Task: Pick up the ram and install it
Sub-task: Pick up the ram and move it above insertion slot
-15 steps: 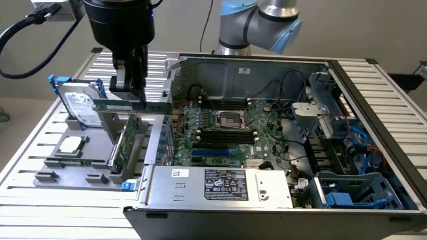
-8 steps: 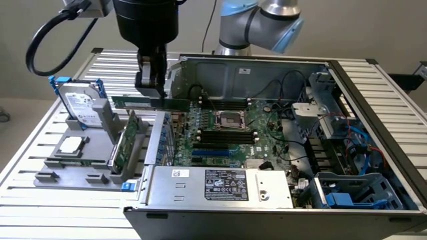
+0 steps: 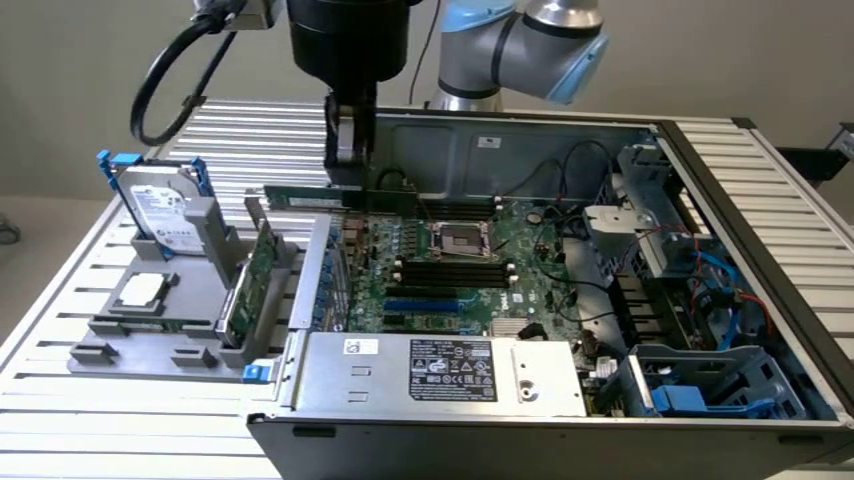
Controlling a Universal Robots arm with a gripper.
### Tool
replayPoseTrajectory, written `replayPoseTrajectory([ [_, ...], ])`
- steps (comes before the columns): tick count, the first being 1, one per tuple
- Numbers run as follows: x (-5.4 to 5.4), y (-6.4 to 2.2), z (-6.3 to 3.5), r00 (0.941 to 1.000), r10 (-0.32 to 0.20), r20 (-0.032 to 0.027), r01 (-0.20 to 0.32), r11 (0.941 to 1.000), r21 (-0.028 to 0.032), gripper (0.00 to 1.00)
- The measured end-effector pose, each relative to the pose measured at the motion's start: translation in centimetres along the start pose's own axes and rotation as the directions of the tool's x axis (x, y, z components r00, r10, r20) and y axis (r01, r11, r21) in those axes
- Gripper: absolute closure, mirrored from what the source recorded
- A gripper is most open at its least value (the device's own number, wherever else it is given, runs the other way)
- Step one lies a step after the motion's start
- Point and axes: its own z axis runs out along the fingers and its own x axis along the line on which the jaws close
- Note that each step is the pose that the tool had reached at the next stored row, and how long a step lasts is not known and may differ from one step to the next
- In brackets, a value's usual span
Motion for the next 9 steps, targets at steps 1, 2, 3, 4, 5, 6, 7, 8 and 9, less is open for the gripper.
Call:
replayPoseTrajectory([
  [1,-0.1,-0.41,-0.02,1.0000,0.000,0.0000,0.000,1.0000,0.0000,0.86],
  [2,-0.2,-0.83,-0.04,1.0000,0.000,0.0000,0.000,1.0000,0.0000,0.86],
  [3,-0.3,-1.22,-0.07,1.0000,0.000,0.0000,0.000,1.0000,0.0000,0.86],
  [4,-0.5,-1.65,-0.09,1.0000,0.000,0.0000,0.000,1.0000,0.0000,0.86],
  [5,-0.6,-2.07,-0.11,1.0000,0.000,0.0001,0.000,1.0000,0.0000,0.86],
  [6,-0.7,-2.49,-0.14,1.0000,0.000,-0.0001,0.000,1.0000,0.0000,0.86],
  [7,-0.8,-2.92,-0.16,1.0000,0.000,0.0000,0.000,1.0000,0.0000,0.86],
  [8,-0.9,-3.36,-0.18,1.0000,0.000,0.0000,0.000,1.0000,0.0000,0.86],
  [9,-1.0,-3.80,-0.21,1.0000,0.000,0.0000,0.000,1.0000,0.0000,0.86],
])
